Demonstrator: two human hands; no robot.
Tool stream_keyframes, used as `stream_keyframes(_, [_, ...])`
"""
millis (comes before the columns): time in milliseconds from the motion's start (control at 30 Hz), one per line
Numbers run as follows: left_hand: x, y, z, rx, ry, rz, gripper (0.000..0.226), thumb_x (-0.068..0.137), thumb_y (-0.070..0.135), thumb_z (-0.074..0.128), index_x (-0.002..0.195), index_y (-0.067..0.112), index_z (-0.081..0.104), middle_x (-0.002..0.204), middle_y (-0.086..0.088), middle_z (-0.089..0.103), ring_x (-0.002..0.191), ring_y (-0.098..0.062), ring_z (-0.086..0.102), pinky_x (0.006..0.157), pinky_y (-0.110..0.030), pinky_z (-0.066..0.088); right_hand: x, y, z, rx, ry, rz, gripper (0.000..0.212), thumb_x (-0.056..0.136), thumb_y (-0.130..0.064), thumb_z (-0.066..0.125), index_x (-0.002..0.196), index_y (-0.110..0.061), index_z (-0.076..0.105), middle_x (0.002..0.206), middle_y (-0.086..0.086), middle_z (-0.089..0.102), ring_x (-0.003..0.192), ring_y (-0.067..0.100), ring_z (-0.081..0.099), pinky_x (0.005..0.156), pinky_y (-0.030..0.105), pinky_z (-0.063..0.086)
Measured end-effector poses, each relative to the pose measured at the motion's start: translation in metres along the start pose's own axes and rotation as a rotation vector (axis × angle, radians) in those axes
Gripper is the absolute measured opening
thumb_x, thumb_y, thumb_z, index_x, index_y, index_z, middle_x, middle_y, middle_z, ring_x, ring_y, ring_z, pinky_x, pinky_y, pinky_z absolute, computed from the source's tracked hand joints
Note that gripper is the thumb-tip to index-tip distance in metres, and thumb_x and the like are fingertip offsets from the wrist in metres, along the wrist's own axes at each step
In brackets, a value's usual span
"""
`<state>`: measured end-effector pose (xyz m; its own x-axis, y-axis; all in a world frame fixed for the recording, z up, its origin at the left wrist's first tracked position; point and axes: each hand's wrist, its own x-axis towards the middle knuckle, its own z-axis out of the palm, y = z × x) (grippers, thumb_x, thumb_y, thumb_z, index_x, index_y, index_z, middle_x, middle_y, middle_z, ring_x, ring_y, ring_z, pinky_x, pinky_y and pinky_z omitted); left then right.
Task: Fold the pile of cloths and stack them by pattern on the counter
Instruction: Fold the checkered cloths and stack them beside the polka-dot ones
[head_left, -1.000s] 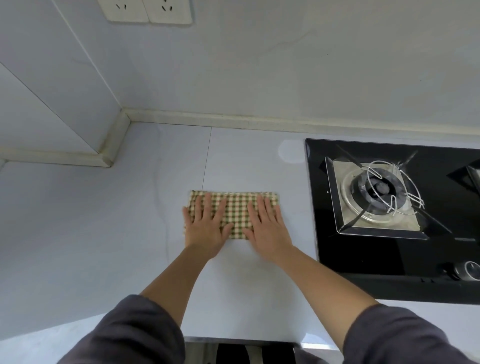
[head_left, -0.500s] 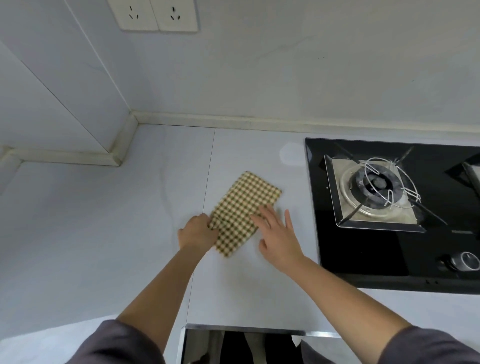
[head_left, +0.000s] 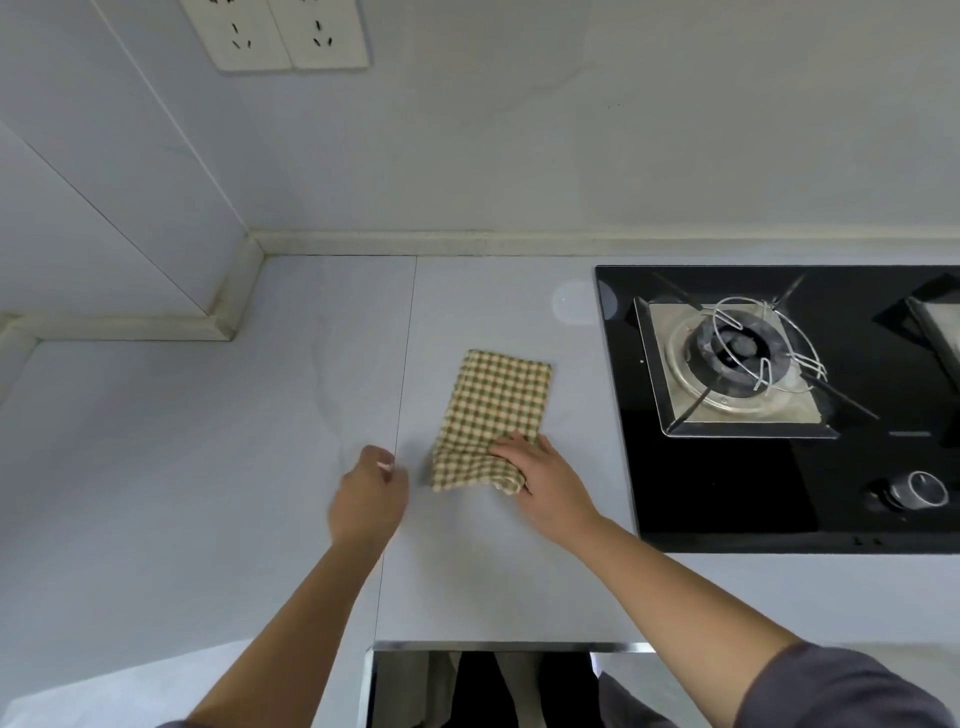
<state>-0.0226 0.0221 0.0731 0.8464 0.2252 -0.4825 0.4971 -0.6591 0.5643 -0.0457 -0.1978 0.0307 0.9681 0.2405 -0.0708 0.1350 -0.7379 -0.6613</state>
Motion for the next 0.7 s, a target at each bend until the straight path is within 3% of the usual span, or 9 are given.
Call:
stream_keyframes(67, [0.005,-0.024,0.007,0.347,0.183,0.413,0.038,0.086,0.011,0.058,0.124,0.014,0.053,0.114,-0.003,0.062,0.099,-0.024,0.057,0.078,-0.034,0.046,-0.004,0.003,-0.004,0.063,-0.017,0.044,0.041,0.095,-0.015,0.058,0.135,-0.019,0.053,0.142,-0.007,0.050,0.141,0.017,0.032,0.107,0.003,-0.001])
stream_keyframes(133, [0.009,-0.032,0.017,0.416,0.148,0.647,0.053,0.080,0.011,0.069,0.130,0.013,0.052,0.130,-0.005,0.056,0.118,-0.026,0.053,0.091,-0.039,0.046,-0.007,0.003,-0.007,0.156,-0.023,0.073,0.040,0.094,-0.014,0.059,0.133,-0.023,0.055,0.133,-0.016,0.051,0.134,0.020,0.039,0.103,0.000,0.012])
stream_keyframes(200, [0.015,-0.031,0.028,0.429,0.166,0.749,0.061,0.072,0.010,0.078,0.129,0.011,0.055,0.133,-0.007,0.056,0.123,-0.027,0.054,0.094,-0.042,0.047,-0.010,0.000,-0.012,0.234,-0.048,0.079,0.041,0.094,-0.012,0.057,0.132,-0.027,0.055,0.128,-0.018,0.051,0.124,0.019,0.044,0.106,0.016,0.031])
stream_keyframes(267, [0.019,-0.025,0.034,0.404,0.196,0.822,0.062,0.068,0.011,0.082,0.126,0.010,0.058,0.133,-0.008,0.058,0.124,-0.026,0.054,0.093,-0.042,0.048,-0.014,-0.006,-0.020,0.345,-0.080,0.143,0.044,0.091,-0.013,0.055,0.130,-0.031,0.055,0.127,-0.015,0.052,0.122,0.018,0.045,0.105,0.028,0.037])
stream_keyframes(400, [0.028,-0.015,0.045,0.304,0.171,0.968,0.047,0.075,0.005,0.067,0.121,0.011,0.062,0.125,-0.004,0.064,0.118,-0.023,0.059,0.091,-0.036,0.048,-0.012,-0.011,-0.034,0.509,-0.128,0.296,0.046,0.078,-0.031,0.050,0.119,-0.050,0.056,0.127,-0.005,0.054,0.119,0.007,0.050,0.103,0.020,0.038])
stream_keyframes(467, [0.026,-0.009,0.047,0.243,0.102,0.976,0.037,0.075,0.007,0.058,0.111,0.013,0.066,0.103,-0.005,0.072,0.090,-0.024,0.069,0.075,-0.029,0.052,-0.010,-0.009,-0.036,0.508,-0.125,0.301,0.041,0.087,-0.021,0.051,0.118,-0.047,0.060,0.126,-0.005,0.060,0.119,0.007,0.053,0.099,0.017,0.040])
stream_keyframes(533, [0.022,0.000,0.045,0.140,0.050,0.855,0.013,0.089,0.017,0.055,0.096,0.014,0.064,0.077,-0.001,0.067,0.063,-0.016,0.060,0.057,-0.023,0.046,-0.005,-0.007,-0.039,0.480,-0.065,0.345,0.033,0.095,-0.014,0.051,0.119,-0.033,0.062,0.119,-0.003,0.066,0.109,0.011,0.060,0.091,0.021,0.046])
stream_keyframes(633, [0.026,0.015,0.043,0.092,-0.009,0.664,0.036,0.098,0.026,0.050,0.064,0.022,0.041,0.053,0.006,0.041,0.047,-0.010,0.037,0.047,-0.024,0.026,0.010,-0.005,-0.041,0.409,0.057,0.477,0.011,0.098,-0.023,0.050,0.097,-0.019,0.059,0.092,0.000,0.066,0.084,0.017,0.061,0.074,0.031,0.048])
stream_keyframes(700, [0.030,0.030,0.042,0.103,-0.048,0.560,0.039,0.100,0.032,0.045,0.063,0.021,0.038,0.052,0.004,0.039,0.047,-0.012,0.035,0.046,-0.026,0.027,0.023,-0.002,-0.041,0.335,0.098,0.554,0.025,0.098,-0.027,0.048,0.075,-0.017,0.048,0.075,-0.002,0.055,0.070,0.016,0.051,0.062,0.031,0.039])
